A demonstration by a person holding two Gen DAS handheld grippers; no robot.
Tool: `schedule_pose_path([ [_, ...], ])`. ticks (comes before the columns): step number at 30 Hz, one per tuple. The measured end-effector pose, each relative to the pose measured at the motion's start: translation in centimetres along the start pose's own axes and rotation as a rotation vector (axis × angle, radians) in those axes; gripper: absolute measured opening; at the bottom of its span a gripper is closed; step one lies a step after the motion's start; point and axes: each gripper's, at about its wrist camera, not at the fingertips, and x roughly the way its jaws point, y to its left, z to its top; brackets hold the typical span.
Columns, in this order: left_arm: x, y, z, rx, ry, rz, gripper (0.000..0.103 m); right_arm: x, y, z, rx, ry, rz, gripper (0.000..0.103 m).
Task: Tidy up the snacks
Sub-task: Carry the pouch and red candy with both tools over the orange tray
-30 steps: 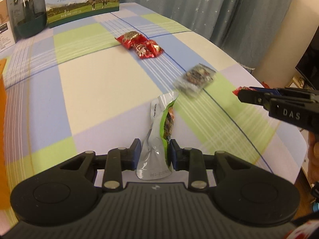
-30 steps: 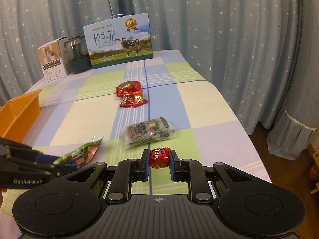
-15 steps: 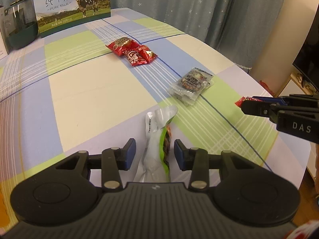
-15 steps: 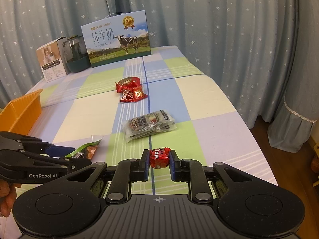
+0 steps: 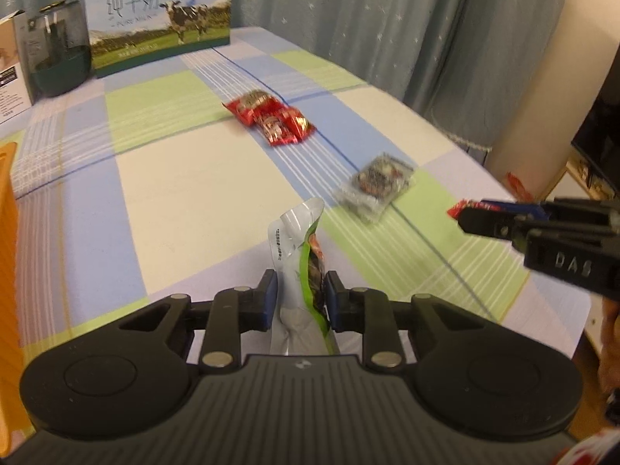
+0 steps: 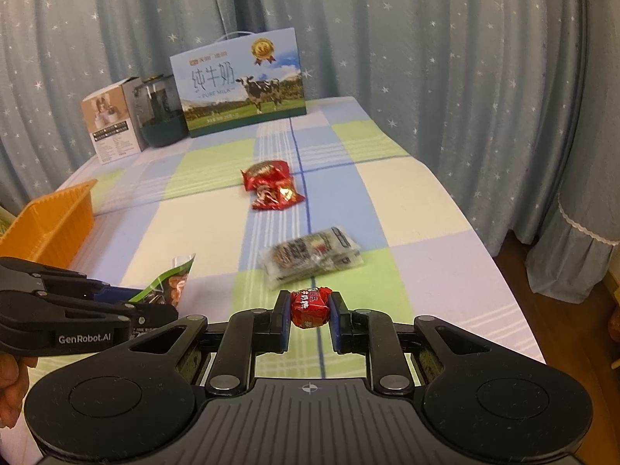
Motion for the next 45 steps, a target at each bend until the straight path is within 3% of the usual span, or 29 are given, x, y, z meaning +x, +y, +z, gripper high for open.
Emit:
schedule_pose_path([
  [15,-10.9,2.7,2.8,-0.083,-0.117,0.074,0.023,-4.9,6.1,5.4,-0.042,-0.066,0.081,0.02],
  [29,-18.7,8.0,0.1,-0.203,-0.142,0.2,0.023,-6.4,15.2,6.7,-0.085,-0.056,0.221,0.02],
  [45,-23.4,14.1,-3.4,-0.312,-0.151,0.31,0.023,-4.5,23.6,6.1,-0.169,-0.016,0.338,0.02],
])
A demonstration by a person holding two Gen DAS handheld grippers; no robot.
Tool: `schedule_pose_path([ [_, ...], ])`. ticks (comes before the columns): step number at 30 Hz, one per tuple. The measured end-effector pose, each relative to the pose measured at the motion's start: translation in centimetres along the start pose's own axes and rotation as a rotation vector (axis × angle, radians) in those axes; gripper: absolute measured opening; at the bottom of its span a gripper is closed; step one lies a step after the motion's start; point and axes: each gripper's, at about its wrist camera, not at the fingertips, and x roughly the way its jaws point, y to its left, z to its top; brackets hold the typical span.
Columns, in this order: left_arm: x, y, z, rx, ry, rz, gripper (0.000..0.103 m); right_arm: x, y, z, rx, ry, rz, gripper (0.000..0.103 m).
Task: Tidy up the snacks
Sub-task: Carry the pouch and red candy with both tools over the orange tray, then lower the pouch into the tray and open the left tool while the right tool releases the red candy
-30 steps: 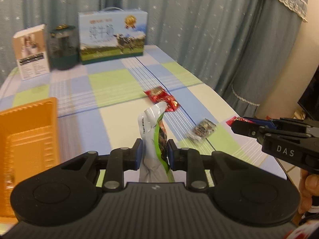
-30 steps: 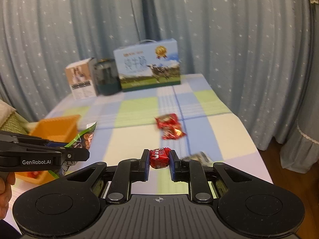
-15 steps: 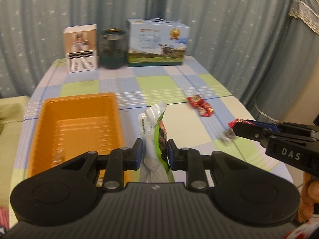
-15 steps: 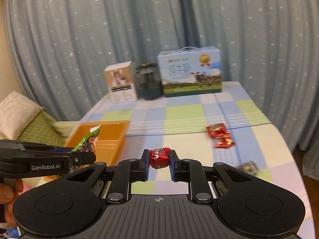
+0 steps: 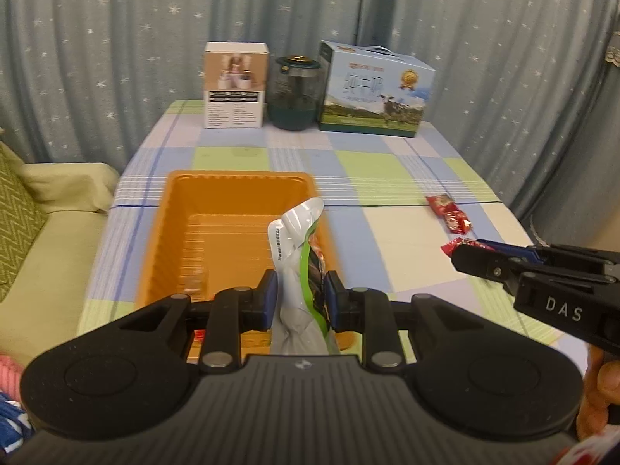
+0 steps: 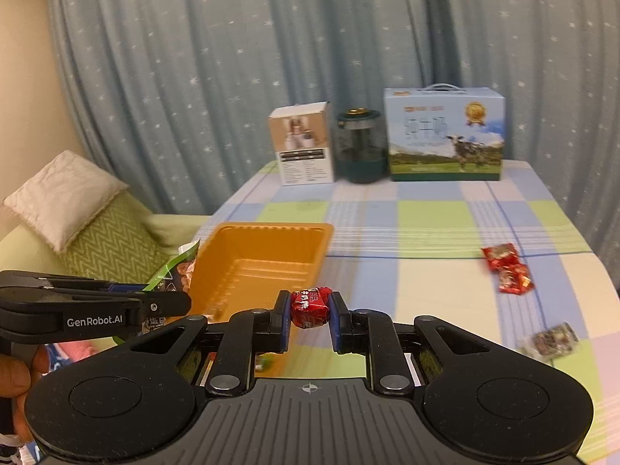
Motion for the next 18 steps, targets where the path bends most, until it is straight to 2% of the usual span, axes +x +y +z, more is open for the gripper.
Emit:
schedule_pose_path([
  [8,0.3,2.6,-0.2,-0.008,0.01,0.028,0.023,2.5,2.0,0.4,-0.02,0.018,0.039,0.02],
  [18,2.6,5.3,0.0,-0.029,0.038,0.032,0.023,6.5,3.4,0.0,-0.037,0.066,0.069,0.02],
])
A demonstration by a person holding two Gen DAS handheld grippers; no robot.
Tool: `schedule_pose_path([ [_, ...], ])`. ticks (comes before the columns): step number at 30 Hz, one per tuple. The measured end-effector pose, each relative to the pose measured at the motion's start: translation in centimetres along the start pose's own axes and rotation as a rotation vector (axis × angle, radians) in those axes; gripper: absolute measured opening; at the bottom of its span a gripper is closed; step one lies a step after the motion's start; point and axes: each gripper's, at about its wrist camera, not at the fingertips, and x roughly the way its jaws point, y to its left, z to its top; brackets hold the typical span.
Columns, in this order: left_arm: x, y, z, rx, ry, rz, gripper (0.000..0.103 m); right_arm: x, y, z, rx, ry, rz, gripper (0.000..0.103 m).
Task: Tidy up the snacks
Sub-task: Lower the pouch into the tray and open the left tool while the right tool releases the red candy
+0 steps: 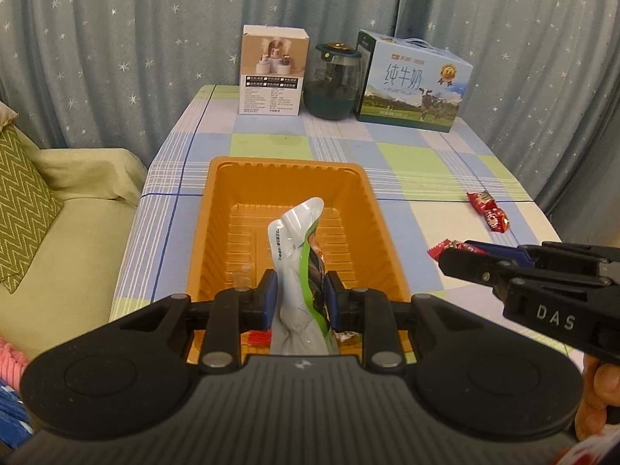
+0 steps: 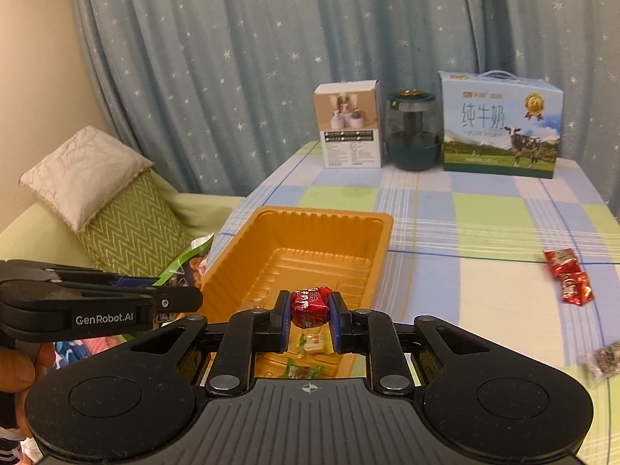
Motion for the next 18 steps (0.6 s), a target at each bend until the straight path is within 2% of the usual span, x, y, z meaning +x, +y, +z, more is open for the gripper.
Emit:
schedule_pose_path([
  [18,5.2,1.7,0.3,0.023,0.06,0.013,0.023,5.2,-0.1,-0.3,-0.001,0.054,-0.025,0.02],
])
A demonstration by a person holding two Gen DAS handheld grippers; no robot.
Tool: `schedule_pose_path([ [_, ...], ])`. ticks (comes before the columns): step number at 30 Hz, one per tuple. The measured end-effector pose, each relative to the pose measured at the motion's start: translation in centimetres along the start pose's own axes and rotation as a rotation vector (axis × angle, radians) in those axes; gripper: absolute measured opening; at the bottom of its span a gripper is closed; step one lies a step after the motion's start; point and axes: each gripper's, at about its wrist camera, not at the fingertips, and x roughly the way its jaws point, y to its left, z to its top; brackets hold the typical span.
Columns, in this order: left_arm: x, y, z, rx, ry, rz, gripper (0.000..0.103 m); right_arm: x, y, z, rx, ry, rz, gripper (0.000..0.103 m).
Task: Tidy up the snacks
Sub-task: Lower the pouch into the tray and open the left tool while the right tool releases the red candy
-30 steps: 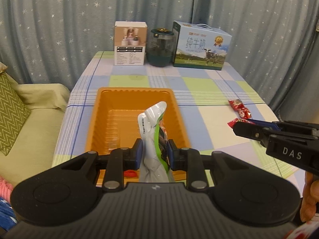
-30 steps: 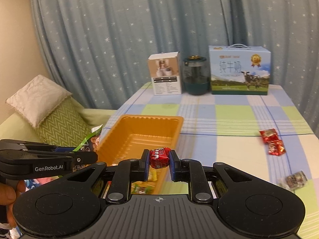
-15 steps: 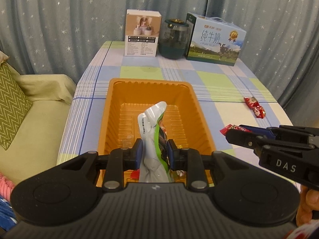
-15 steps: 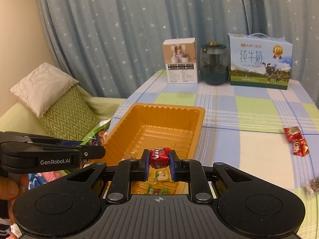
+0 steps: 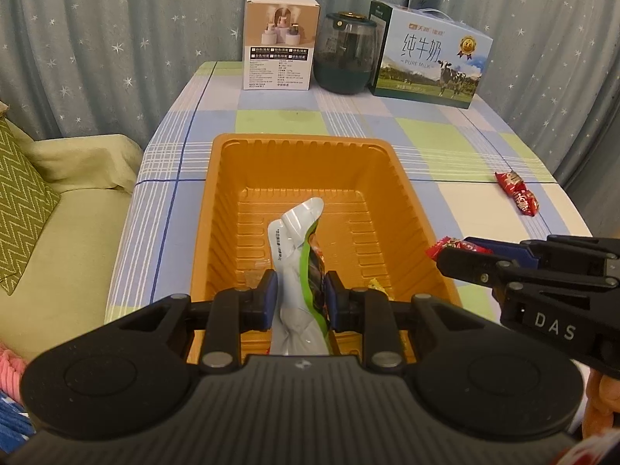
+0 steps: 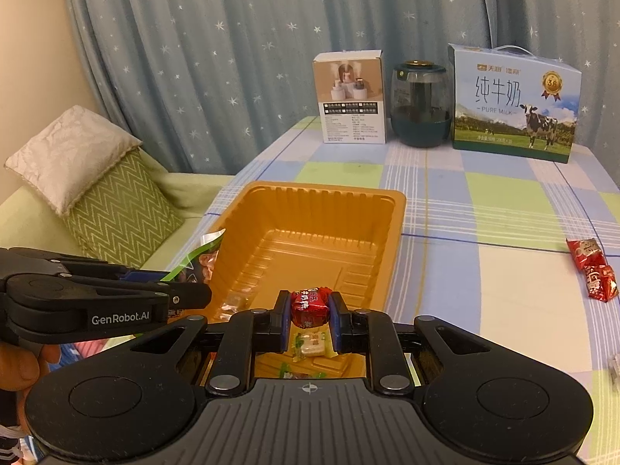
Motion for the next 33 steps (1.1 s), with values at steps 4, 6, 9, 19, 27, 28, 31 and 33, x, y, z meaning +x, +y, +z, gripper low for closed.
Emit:
schedule_pose_path([
  [4,0.5,0.2,0.1,0.003,0.003,0.0,0.023,0.5,0.0,0.0,0.002,0.006,0.001,0.02],
  [6,0.7,0.3,0.1,0.003,0.006,0.0,0.023,0.7,0.2,0.0,0.001,0.008,0.001,0.02],
  [9,1.0,0.5,0.2,0.005,0.009,-0.001,0.023,0.9,0.1,-0.1,0.008,0.009,0.0,0.02],
  [19,2.1,1.1,0.1,-0.008,0.013,0.002,0.024,1.2,0.2,0.0,0.014,0.013,-0.001,0.02],
  [27,0.8,2.1,-0.2,-0.025,-0.012,0.035,0.03,1.1,0.2,0.0,0.025,0.01,0.002,0.02],
  [28,0.6,2.2,-0.2,-0.03,-0.015,0.037,0.031,1.1,0.2,0.0,0.026,0.011,0.003,0.02],
  [31,-0.1,2.3,-0.4,-0.03,-0.021,0.043,0.032,1.0,0.2,0.0,0.023,0.012,0.004,0.02],
  [33,-0.4,2.4,-0.6,-0.034,-0.024,0.041,0.032,1.0,0.2,0.1,0.021,0.012,0.008,0.02],
])
